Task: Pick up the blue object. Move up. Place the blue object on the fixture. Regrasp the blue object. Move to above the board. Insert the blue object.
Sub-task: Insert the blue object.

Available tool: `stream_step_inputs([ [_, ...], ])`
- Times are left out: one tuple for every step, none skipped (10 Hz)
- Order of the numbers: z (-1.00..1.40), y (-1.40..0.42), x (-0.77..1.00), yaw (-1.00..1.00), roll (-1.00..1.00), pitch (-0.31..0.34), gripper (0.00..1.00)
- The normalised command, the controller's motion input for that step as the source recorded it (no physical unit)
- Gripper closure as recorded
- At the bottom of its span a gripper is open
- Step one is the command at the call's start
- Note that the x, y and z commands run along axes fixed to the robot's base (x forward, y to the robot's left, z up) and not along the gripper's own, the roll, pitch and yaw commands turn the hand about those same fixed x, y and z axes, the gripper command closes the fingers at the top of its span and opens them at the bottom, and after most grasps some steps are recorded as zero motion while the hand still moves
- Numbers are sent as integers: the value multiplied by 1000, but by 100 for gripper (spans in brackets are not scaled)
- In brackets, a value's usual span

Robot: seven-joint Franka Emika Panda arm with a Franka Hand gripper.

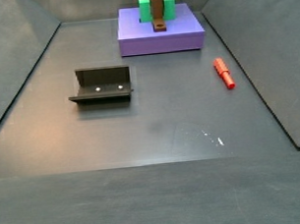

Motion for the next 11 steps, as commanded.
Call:
stream_step_inputs([
  [-443, 29, 254, 0, 63, 191, 100],
  [-320, 91, 211, -34, 14, 226, 100],
  [-203, 106, 114, -94, 0, 237, 100],
  [-77, 163, 0, -186, -19, 260, 100],
  [0, 106, -40, -257, -61, 251, 100],
  [0, 23, 0, -249, -99, 190, 100],
  [0, 0, 0, -166, -144, 107, 100],
  [0, 0, 0, -117, -204, 83, 100],
  [0, 0, -31, -97, -216, 76, 100],
  [0, 0, -91, -94, -221, 63, 100],
  [0, 0, -103, -91, -210, 44, 100],
])
